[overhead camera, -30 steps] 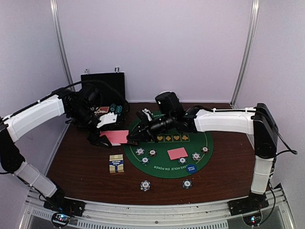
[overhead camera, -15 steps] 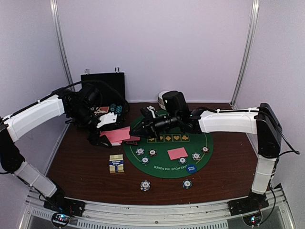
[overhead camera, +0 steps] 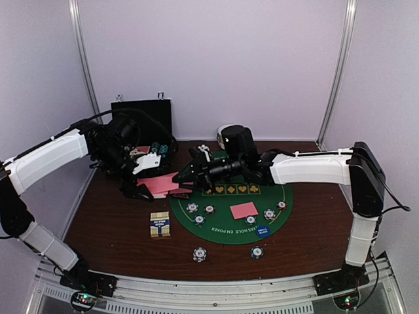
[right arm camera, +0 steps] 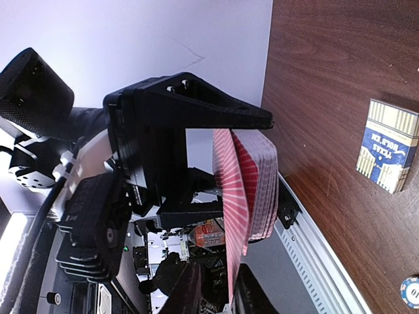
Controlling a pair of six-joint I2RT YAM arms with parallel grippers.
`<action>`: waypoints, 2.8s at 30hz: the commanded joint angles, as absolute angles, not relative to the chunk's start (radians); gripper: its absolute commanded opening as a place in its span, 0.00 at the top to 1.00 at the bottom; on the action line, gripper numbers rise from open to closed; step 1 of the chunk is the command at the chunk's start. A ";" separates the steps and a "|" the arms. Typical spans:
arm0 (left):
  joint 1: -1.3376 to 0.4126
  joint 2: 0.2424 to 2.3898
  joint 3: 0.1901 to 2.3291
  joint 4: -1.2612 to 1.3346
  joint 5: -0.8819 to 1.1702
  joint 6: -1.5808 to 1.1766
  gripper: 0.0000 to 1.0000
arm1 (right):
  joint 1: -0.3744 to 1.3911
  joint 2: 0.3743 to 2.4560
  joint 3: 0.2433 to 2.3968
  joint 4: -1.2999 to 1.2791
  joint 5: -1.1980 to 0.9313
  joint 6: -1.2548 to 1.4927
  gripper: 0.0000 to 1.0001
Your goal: Distribute texas hold em gaming equipment
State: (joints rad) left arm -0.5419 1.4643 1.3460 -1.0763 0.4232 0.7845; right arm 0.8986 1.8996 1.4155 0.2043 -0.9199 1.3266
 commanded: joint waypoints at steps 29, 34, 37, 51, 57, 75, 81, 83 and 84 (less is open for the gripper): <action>-0.512 1.433 1.371 -1.106 0.427 0.808 0.62 | 0.737 1.835 1.341 0.254 -0.969 1.334 1.00; -0.509 1.428 1.374 -1.114 0.431 0.811 0.62 | 0.708 1.894 1.372 0.249 -0.980 1.322 1.00; -0.509 1.427 1.381 -1.119 0.436 0.808 0.63 | 0.700 1.961 1.414 0.247 -0.981 1.320 1.00; -0.509 1.428 1.385 -1.123 0.442 0.807 0.64 | 0.698 2.307 1.770 -0.061 -0.890 1.087 1.00; -0.509 1.427 1.385 -1.123 0.439 0.808 0.64 | 0.698 2.418 1.899 -0.141 -0.858 1.049 1.00; -0.509 1.432 1.388 -1.127 0.442 0.809 0.64 | 0.698 2.362 1.933 -0.365 -0.755 0.883 0.35; -0.509 1.430 1.390 -1.129 0.438 0.808 0.64 | 0.700 2.262 1.897 -0.426 -0.718 0.823 0.00; -0.509 1.432 1.391 -1.128 0.434 0.808 0.64 | 0.705 2.228 1.878 -0.439 -0.712 0.807 0.01; -0.509 1.431 1.391 -1.128 0.434 0.808 0.64 | 0.708 2.209 1.865 -0.443 -0.710 0.805 0.00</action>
State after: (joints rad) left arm -0.5167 1.4528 1.3560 -1.1313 0.4225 0.7952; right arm 0.7006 2.3089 1.9003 -0.3954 -0.7494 0.8555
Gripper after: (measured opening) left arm 0.679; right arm 0.994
